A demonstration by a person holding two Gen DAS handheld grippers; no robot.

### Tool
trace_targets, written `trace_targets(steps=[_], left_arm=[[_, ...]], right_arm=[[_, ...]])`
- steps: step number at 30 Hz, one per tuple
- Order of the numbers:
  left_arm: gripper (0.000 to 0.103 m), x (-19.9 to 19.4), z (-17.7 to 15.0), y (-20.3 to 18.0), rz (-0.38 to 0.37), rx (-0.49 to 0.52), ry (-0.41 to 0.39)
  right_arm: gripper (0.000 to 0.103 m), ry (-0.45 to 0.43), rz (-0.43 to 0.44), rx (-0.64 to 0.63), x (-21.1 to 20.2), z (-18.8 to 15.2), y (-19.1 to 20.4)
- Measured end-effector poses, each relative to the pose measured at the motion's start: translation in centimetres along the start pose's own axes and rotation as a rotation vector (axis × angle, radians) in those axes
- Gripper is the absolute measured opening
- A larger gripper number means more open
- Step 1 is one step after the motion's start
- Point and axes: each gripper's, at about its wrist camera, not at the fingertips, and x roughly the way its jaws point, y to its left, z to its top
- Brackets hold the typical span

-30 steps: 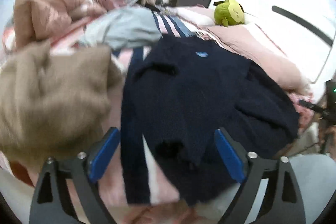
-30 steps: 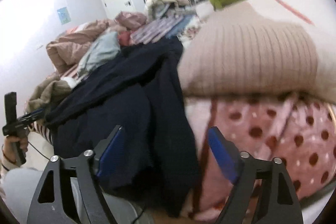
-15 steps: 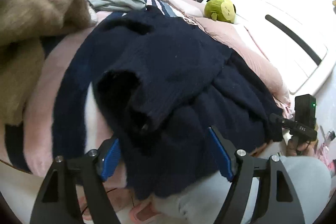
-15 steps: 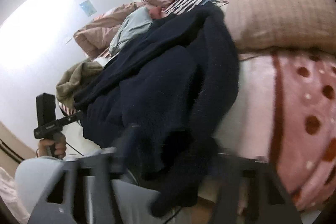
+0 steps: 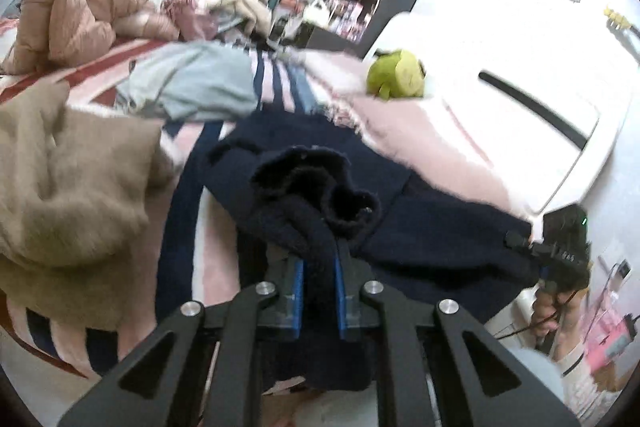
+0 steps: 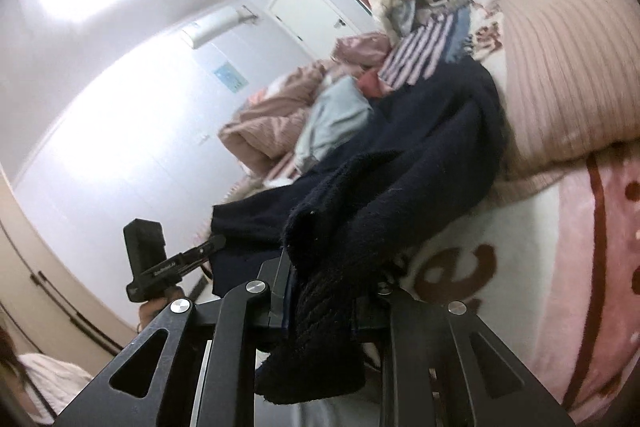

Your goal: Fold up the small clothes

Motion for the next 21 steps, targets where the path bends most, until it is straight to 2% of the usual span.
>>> trace_targets(steps=[6, 10, 14, 16, 17, 21], left_arm=[[0.009, -5.4, 0.6, -0.8, -0.06, 0.018, -0.087], [0.009, -10.9, 0.2, -2.1, -0.094, 0.033, -0.152], [0.009, -15.4, -0.3, -3.3, -0.09, 0.06, -0.197], [0.009, -15.8, -0.2, -3.1, -0.083, 0.053, -0.188], [0.009, -15.2, 0.0, -2.8, -0.071, 0.057, -0.183], [0.009, -11.2, 2.1, -1.6, -0.048, 0.062, -0.166]], right_arm=[[0.013, -0.062, 0.037, -0.037, -2.5, -0.8, 3.4], [0.013, -0.088, 0.054, -0.082, -5.3, -1.7, 6.6], [0.013, -0.116, 0.078, -0.12, -8.7, -3.4, 9.8], [0.013, -0.122, 0.069, -0.119, -9.2, -3.5, 10.4], [0.013, -0.111, 0.029, -0.109, -8.7, -3.0, 10.2], [0.013, -0.097, -0.039, -0.099, -6.8, -0.6, 9.3]])
